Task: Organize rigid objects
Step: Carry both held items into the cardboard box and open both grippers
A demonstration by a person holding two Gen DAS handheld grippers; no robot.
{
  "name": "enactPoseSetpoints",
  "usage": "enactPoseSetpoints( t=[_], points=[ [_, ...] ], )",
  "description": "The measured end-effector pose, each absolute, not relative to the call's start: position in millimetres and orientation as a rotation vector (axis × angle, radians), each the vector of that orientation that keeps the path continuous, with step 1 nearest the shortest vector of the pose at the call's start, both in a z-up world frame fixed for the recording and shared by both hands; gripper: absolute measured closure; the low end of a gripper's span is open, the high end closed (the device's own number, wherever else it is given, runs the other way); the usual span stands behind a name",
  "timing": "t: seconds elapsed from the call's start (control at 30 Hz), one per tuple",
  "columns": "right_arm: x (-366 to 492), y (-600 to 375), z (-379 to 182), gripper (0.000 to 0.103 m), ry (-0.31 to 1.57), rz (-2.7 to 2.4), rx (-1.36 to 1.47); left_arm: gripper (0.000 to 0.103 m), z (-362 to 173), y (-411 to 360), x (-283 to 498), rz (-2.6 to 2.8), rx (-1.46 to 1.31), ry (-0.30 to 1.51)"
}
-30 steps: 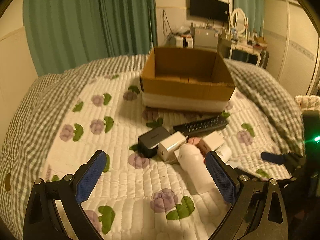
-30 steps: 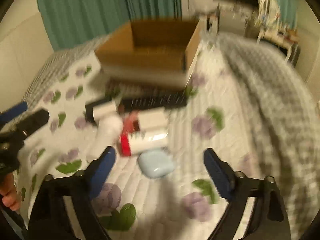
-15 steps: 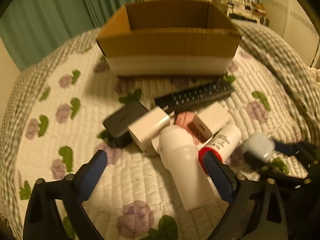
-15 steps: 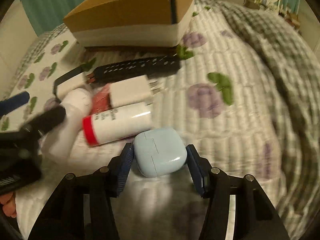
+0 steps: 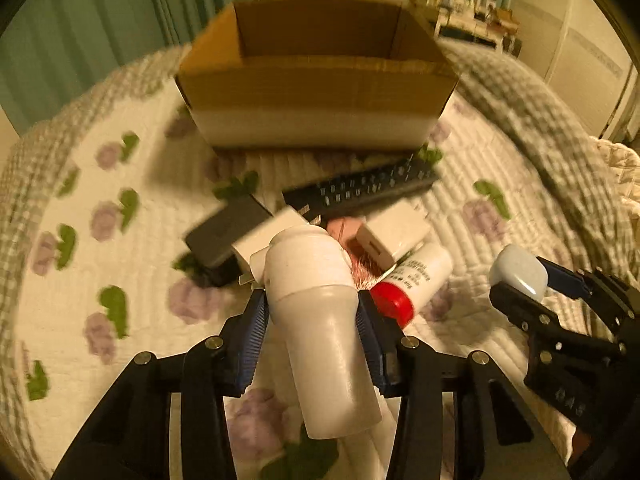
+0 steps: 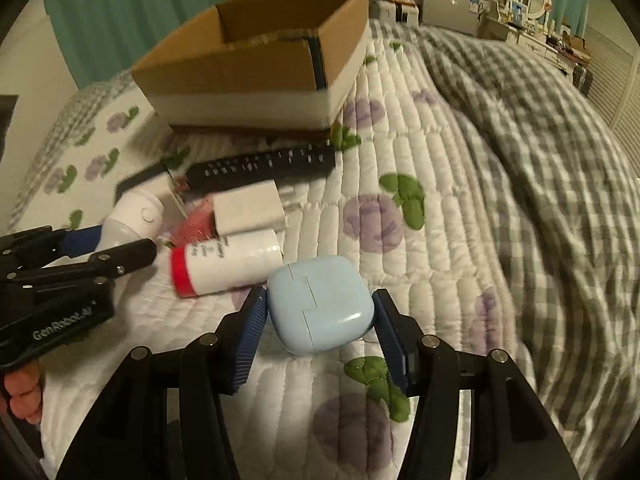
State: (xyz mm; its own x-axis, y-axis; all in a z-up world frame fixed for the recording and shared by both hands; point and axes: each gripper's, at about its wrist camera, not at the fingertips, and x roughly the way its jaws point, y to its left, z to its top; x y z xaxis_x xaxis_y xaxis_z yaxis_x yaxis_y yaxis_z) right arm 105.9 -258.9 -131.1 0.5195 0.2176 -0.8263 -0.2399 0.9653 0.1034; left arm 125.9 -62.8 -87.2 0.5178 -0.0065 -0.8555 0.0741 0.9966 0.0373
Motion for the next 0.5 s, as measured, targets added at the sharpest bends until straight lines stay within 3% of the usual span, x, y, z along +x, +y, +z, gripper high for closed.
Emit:
enactPoseSetpoints(
  t=[0.27,0.5],
  points=[
    [99.9,-242.6,-53.7,0.049,0.835,0.344,-0.026,0.058,-9.3,-57.6,119.1,-0.077,0.089,0.868],
    [144.5,-216.5,33.4,0.049,0.677,0.373,-0.1,0.058,57.0,-49.1,163.0,-0.053,0.125,0.71]
  ],
)
